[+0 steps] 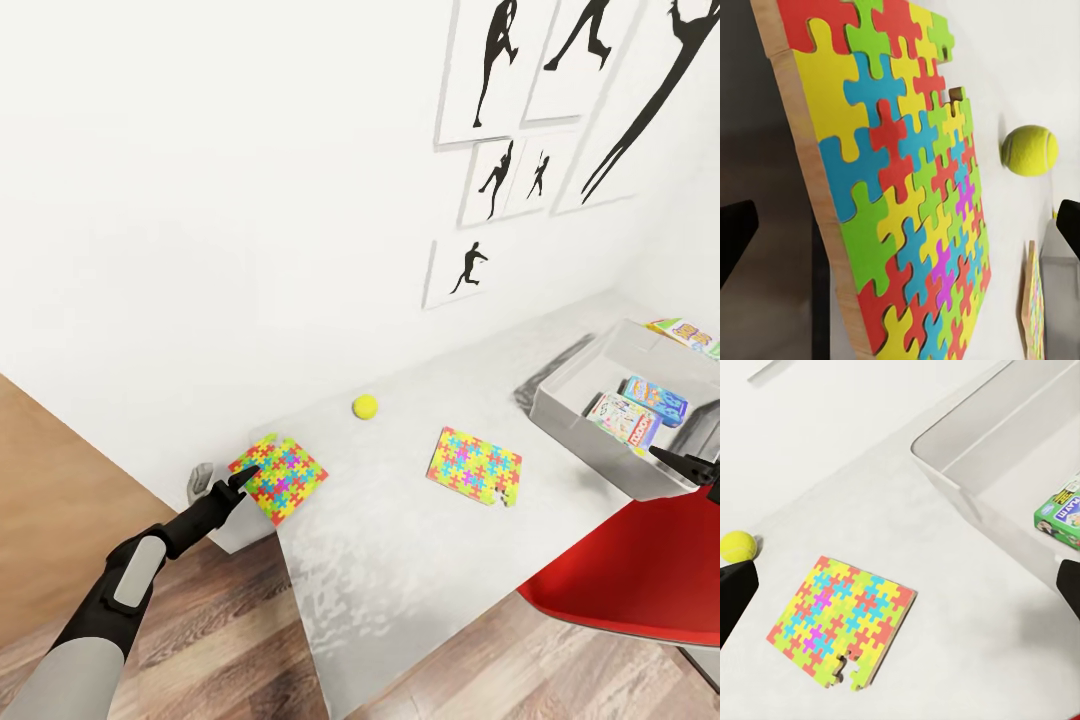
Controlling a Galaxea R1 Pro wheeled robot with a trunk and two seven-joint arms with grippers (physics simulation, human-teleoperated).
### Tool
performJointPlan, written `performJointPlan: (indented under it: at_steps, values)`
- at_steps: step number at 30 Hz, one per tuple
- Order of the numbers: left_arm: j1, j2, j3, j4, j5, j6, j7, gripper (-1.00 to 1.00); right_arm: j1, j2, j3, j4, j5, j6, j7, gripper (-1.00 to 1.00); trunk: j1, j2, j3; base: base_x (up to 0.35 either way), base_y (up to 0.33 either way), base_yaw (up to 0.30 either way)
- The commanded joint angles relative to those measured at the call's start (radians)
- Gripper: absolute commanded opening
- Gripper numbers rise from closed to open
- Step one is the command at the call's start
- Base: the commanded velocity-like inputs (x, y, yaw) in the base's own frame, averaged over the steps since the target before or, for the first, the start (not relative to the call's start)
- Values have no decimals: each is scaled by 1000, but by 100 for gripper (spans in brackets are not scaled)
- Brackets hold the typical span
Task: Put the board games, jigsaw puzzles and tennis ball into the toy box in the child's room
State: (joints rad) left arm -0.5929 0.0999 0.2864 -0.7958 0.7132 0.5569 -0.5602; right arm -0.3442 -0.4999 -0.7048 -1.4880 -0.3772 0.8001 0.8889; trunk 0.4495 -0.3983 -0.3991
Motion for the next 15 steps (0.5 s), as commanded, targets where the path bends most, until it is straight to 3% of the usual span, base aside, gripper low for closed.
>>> performJointPlan:
  at_steps: [1, 15]
  values:
    - [-1, 0, 2, -1, 5, 8, -1, 100, -1, 0, -1, 0, -2, 5, 2, 100, 1, -2, -2, 0, 0, 0]
    - [-1, 0, 2, -14, 5, 8, -1, 100, -1, 0, -1, 0, -2, 5, 3, 100, 1, -2, -2, 0, 0, 0]
